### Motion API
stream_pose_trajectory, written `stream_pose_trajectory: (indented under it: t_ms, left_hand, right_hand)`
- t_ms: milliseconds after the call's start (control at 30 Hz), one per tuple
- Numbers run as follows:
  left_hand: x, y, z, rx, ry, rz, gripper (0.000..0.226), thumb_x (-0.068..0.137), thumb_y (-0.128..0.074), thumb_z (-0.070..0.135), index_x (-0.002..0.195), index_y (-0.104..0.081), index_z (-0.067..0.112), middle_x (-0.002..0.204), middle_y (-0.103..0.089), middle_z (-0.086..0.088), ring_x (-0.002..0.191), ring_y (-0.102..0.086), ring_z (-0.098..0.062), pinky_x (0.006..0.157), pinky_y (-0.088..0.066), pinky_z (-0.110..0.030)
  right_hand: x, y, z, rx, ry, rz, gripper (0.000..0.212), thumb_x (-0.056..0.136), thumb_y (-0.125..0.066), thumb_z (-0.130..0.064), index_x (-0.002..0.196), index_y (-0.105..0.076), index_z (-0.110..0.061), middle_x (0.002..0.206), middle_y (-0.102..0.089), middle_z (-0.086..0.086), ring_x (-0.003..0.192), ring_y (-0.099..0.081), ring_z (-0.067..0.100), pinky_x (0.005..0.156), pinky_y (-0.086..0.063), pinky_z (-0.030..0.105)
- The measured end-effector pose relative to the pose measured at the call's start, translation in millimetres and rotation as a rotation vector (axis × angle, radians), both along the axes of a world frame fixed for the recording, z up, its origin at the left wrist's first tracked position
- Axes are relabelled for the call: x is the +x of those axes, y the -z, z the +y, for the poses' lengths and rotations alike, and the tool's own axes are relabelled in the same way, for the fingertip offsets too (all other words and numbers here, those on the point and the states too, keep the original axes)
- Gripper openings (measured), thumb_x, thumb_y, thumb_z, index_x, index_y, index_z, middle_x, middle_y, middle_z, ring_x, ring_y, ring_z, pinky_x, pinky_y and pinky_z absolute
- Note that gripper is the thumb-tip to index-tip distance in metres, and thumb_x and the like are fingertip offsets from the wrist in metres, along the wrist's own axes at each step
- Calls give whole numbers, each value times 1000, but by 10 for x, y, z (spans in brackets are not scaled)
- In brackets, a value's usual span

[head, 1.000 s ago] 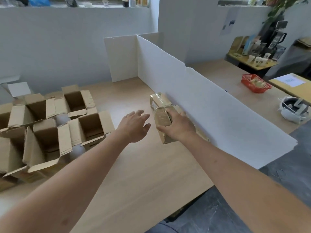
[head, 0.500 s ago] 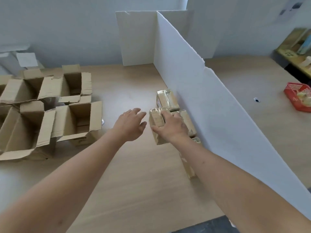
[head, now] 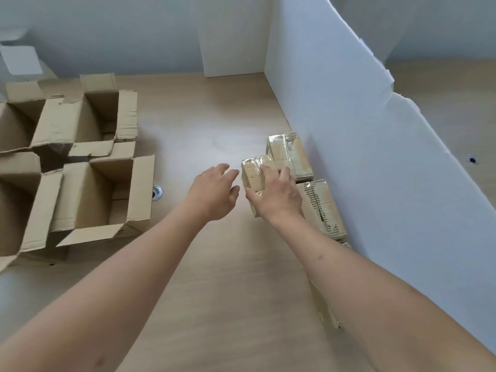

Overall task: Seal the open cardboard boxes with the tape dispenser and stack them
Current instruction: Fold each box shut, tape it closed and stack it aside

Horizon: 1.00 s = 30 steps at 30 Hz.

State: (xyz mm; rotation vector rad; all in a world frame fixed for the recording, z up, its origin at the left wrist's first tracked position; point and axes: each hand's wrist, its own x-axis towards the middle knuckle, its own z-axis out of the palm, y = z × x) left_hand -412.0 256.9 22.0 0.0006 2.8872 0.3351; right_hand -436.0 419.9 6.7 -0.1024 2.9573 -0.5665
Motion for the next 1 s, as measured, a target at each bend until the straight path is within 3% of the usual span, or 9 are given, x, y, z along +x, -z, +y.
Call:
stream_pose_trajectory:
  t_ms: [100,300,433,600,833,1000]
  left_hand:
    - [-273,228,-106,2,29,-1,50,105,-44,37,152,-42,21,161,-35,-7,141,-40,-30,112,-38,-45]
    - [-735,624,-263,2,61,15,51,105,-44,37,153,-40,20,162,-32,-9,145,-35,-32,116,-34,-45]
    - [-854,799,-319,29,46,4,50,105,-45,36,152,-42,19,162,-32,-10,144,-35,-33,115,-34,-46]
    - [-803,868,-392,28,53,-14,51,106,-44,35,154,-39,19,163,-30,-9,145,-34,-32,115,-33,-45]
    - [-667,825,-434,18,56,-22,51,105,-44,35,153,-39,20,163,-30,-9,143,-36,-32,114,-34,-45]
    - [-529,687,-457,-17,81,-16,51,105,-45,35,153,-39,20,161,-33,-8,141,-38,-32,113,-34,-44]
  right_hand:
    - [-250,248,-144,32,5,36,71,86,-65,-58,147,-43,-30,133,-43,12,119,-52,33,98,-46,42]
    - [-657,699,-338,95,22,80,71,92,-63,-54,152,-37,-27,150,-35,16,136,-41,33,110,-40,42]
    - [-790,911,-423,185,25,123,71,98,-60,-49,156,-32,-19,162,-21,26,152,-22,39,125,-20,44]
    - [-816,1041,-462,283,19,109,76,99,-55,-53,154,-32,-6,166,-9,27,156,-6,39,128,-4,45]
    - [-730,1018,-466,368,-44,56,82,102,-44,-58,159,-19,-6,166,-9,27,156,0,41,128,-2,48]
    - [-615,795,-451,299,-103,31,71,105,-42,-50,159,-23,-9,166,-18,21,156,-11,36,127,-11,45]
